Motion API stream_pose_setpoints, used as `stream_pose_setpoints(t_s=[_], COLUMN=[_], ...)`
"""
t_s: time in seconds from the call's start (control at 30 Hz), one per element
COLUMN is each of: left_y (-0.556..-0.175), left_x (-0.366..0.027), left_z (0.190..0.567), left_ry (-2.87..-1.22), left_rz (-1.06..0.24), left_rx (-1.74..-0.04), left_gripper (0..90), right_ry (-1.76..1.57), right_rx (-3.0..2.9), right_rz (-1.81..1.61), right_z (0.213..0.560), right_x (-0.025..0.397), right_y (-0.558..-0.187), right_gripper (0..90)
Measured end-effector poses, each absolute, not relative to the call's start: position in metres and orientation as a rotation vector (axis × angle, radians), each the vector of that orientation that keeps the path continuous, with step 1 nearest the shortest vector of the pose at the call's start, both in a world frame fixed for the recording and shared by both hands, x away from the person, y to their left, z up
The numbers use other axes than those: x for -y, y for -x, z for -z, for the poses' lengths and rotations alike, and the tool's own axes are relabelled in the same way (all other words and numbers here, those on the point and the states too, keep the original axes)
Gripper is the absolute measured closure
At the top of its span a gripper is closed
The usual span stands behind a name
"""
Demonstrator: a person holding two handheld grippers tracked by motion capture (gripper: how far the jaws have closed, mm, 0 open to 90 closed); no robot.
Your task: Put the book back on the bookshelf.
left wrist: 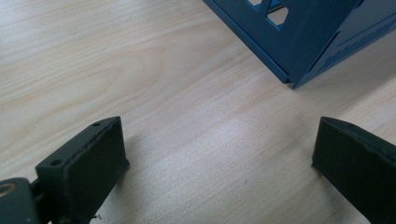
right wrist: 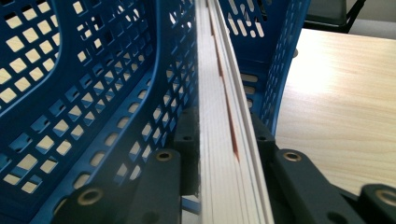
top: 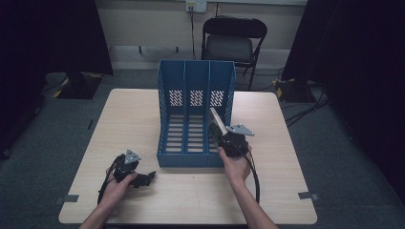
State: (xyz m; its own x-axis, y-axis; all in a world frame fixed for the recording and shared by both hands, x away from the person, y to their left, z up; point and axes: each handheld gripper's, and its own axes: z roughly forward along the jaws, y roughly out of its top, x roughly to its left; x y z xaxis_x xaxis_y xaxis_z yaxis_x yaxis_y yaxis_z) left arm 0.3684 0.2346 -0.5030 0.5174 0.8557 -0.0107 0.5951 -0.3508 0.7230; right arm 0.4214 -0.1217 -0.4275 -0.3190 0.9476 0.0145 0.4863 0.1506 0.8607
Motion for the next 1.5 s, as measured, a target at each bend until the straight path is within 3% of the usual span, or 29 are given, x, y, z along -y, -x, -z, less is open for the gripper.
stream_pose_setpoints(t_s=[0.23, 0.4, 0.7, 0.9, 1.5], left_y=[-0.368, -0.368, -0.368, -0.369, -0.37], left_x=[-0.235, -0.235, -0.235, -0.236, -0.234], left_z=[0.503, 0.503, 0.503, 0.502, 0.502], left_ry=[-2.079, -2.077, -2.077, -2.106, -2.111], left_rz=[-0.493, -0.49, -0.491, -0.494, -0.479], left_rx=[-1.176, -1.178, -1.177, -1.164, -1.156], left_gripper=[2.3, 2.3, 2.3, 1.7, 0.0], right_ry=[-1.337, -1.309, -1.282, -1.253, -1.325], right_rx=[-1.849, -1.827, -1.79, -1.806, -1.66], right_rz=[-1.121, -1.172, -1.173, -1.135, -1.127], right_z=[0.43, 0.43, 0.439, 0.439, 0.441], right_x=[0.124, 0.126, 0.123, 0.118, 0.116], right_y=[-0.416, -0.415, -0.412, -0.412, -0.409], right_gripper=[63.2, 62.8, 67.5, 75.4, 76.2])
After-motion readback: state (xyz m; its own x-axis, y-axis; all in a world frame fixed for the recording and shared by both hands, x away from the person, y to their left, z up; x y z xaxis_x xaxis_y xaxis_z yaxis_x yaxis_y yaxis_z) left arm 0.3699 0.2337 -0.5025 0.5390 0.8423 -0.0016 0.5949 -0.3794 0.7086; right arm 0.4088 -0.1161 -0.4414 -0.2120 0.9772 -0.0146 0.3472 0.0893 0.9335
